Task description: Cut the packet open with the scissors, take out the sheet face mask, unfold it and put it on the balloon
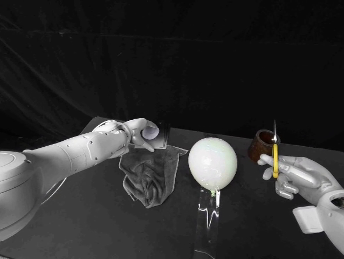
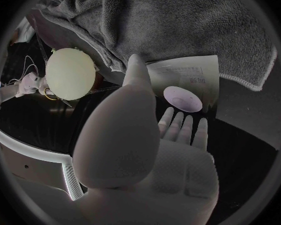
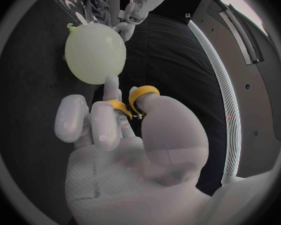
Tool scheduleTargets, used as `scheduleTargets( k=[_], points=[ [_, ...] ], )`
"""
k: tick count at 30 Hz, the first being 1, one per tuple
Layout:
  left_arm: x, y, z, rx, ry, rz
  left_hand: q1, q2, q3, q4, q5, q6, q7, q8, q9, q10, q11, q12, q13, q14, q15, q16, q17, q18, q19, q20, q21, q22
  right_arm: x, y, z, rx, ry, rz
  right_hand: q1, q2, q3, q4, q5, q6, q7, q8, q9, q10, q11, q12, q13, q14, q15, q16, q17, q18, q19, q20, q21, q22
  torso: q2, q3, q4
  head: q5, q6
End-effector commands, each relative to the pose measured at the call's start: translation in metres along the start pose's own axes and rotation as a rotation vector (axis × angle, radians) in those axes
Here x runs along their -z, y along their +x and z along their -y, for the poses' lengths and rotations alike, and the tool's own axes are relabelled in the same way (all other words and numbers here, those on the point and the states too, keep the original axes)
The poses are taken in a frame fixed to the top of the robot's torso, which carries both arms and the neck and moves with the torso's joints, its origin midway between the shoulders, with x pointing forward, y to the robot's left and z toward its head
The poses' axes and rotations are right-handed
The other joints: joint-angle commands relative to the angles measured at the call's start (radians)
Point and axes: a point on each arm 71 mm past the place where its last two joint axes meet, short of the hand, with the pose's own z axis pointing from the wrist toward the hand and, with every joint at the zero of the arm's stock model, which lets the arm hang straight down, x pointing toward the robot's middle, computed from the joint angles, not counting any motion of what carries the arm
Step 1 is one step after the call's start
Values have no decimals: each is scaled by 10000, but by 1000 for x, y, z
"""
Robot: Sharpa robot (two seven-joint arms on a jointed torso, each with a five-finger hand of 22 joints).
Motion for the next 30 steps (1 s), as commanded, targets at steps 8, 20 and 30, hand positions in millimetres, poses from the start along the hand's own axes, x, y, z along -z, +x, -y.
scheduleTargets(
  k=[8, 20, 30],
  points=[
    [-2, 4, -2, -106, -167, -356, -6, 137, 243, 11, 29, -38, 473, -38, 4, -52, 21, -22, -1, 21, -14, -26, 5, 261, 38, -70, 75, 15, 0, 5, -2, 120, -140, -358, 1136, 1240, 365, -360, 3, 137, -73, 74, 23, 1694, -833, -4, -18, 192, -95, 59, 36, 139, 90, -19, 30, 17, -15, 10, 23, 0, -70],
    [1, 19, -9, -229, -281, -648, 114, 617, 935, -10, 0, 343, 447, 115, 144, 240, 4, 16, 27, 173, -45, 2, 41, 525, 151, -40, 130, 35, 1, 7, -2, 115, -152, -460, 1132, 1242, 374, -373, 4, 152, -81, 87, 31, 1706, -839, -13, -24, 193, -100, 58, 35, 145, 75, -23, 7, 2, -25, 12, 9, 26, -98],
    [5, 29, -15, -54, -326, -818, 16, 1484, 1679, -57, -36, 645, 509, 253, 262, 610, 71, 43, 51, 879, 37, 170, 246, 657, 684, 141, 398, 129, 1, 8, -2, 138, -192, -528, 1134, 1246, 391, -395, 8, 163, -90, 98, 37, 1719, -847, -21, -30, 197, -105, 75, 57, 145, 75, -27, 7, 5, -23, 16, 29, 7, -120]
  ],
)
